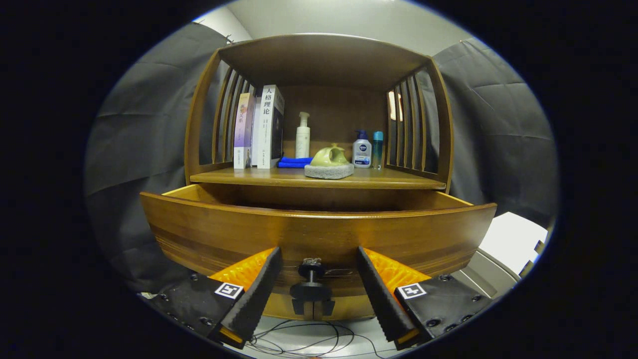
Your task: Pull open the drawer, take out the items inside it, and place them on the countertop above the cabinet.
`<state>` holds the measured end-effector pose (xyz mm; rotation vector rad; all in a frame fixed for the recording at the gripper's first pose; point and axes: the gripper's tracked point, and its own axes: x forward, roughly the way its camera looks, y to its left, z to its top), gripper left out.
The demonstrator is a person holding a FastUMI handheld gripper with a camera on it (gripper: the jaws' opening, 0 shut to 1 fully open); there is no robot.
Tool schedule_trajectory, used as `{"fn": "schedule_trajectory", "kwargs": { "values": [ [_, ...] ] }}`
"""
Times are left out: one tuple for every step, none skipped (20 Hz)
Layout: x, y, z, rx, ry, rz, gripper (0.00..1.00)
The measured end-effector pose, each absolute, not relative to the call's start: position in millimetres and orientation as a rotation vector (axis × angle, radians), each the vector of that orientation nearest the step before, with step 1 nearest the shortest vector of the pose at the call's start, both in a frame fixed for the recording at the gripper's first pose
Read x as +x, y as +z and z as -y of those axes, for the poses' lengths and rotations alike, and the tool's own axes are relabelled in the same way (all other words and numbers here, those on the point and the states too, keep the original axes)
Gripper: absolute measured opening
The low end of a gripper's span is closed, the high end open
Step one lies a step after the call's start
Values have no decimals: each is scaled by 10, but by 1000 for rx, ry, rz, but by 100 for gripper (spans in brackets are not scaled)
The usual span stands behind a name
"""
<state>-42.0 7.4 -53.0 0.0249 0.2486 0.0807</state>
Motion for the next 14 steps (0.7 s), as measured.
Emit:
{"fn": "schedule_trajectory", "kwargs": {
  "values": [
    [-397,-530,-68,25,82,-243,96],
    [-367,-535,-69,22,83,-244,96],
    [-333,-533,-69,21,83,-238,96],
    [-298,-540,-72,21,84,-240,96],
    [-268,-536,-68,22,86,-237,96],
    [-234,-543,-69,22,87,-238,96],
    [-189,-538,-67,22,88,-235,96],
    [-150,-545,-67,21,91,-236,96],
    [-106,-544,-64,20,93,-234,96],
    [-73,-550,-62,19,95,-233,96],
    [-27,-546,-61,23,96,-232,96],
    [4,-553,-63,24,98,-234,96],
    [48,-553,-58,22,100,-234,96],
    [79,-556,-57,17,103,-234,96]
  ]
}}
